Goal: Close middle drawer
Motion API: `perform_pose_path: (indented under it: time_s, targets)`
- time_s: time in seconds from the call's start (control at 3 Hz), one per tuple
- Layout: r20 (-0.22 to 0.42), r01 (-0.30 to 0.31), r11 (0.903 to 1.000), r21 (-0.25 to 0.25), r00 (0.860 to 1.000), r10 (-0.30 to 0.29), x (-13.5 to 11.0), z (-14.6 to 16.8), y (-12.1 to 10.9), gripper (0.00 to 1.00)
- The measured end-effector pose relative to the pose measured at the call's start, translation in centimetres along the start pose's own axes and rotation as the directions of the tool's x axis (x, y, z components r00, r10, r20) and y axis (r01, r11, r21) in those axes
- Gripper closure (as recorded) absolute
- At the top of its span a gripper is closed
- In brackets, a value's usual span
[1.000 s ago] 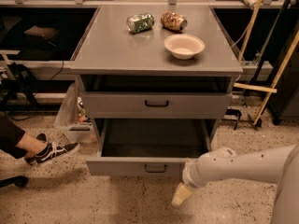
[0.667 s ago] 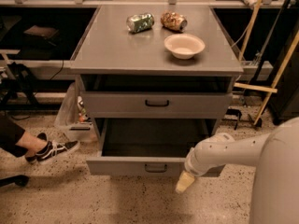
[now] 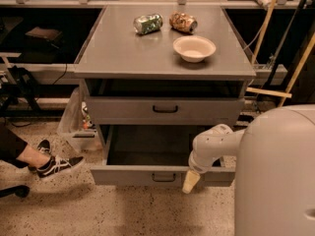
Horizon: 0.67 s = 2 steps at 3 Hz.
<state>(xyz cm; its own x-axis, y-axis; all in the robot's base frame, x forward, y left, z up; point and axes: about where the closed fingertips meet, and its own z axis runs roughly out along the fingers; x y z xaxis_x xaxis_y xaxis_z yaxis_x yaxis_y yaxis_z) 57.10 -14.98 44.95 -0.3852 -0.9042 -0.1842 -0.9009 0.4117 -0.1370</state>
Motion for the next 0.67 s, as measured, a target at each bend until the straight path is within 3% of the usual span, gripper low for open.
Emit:
perform_pose_path:
  time_s: [0.33,0.67]
  targets:
    - [0.007,0.022,0.9989,0.042,1.0,-0.022,-0.3,-2.2,1.1,0.0]
    - [-0.009,0.023,0.9971,0.072,1.0,-0.022,1.3,-5.6,4.5,0.0]
